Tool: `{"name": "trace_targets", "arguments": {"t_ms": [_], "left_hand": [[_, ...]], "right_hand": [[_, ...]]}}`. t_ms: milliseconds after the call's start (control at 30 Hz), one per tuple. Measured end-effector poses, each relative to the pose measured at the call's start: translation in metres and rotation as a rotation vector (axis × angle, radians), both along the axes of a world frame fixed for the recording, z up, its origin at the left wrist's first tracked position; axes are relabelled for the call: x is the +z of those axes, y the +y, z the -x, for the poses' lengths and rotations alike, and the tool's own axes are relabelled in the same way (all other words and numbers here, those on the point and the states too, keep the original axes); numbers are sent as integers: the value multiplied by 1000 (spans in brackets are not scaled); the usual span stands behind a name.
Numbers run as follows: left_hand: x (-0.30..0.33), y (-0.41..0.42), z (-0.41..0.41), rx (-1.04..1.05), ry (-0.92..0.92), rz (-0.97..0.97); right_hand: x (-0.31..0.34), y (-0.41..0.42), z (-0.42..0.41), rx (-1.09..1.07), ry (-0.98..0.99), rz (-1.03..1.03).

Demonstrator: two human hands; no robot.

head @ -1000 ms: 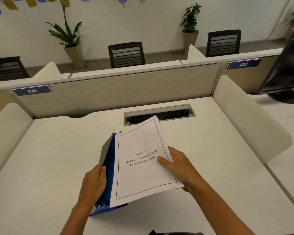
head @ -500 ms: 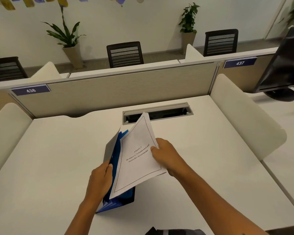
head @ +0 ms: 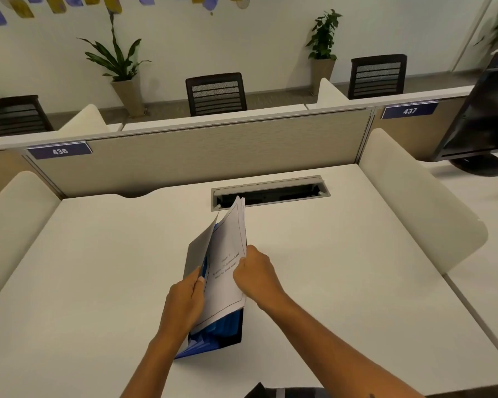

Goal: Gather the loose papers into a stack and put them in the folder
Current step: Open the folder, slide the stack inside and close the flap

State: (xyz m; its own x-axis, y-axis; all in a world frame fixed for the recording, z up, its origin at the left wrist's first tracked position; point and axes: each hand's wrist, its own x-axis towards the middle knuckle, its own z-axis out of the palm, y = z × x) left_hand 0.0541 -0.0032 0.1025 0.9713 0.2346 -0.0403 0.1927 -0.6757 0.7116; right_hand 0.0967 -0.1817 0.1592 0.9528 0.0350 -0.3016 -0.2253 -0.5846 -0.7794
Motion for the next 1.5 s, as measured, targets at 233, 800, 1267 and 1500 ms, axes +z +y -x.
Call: {"name": "trace_targets", "arguments": {"t_ms": [233,800,1267,1500], "left_hand": [[0,-8,2,-20,-11,14],[-2,-21,6,16,-39,34],[-4,-32,3,46,-17,49],[-6,-33,5,34,-20,40]], "right_hand": [[-14,13,8,8,101,-183],[-46,29,16,-19,7,11],[-50,36,16,76,267,-237],[-40,21,10,-29,533,-478]]}}
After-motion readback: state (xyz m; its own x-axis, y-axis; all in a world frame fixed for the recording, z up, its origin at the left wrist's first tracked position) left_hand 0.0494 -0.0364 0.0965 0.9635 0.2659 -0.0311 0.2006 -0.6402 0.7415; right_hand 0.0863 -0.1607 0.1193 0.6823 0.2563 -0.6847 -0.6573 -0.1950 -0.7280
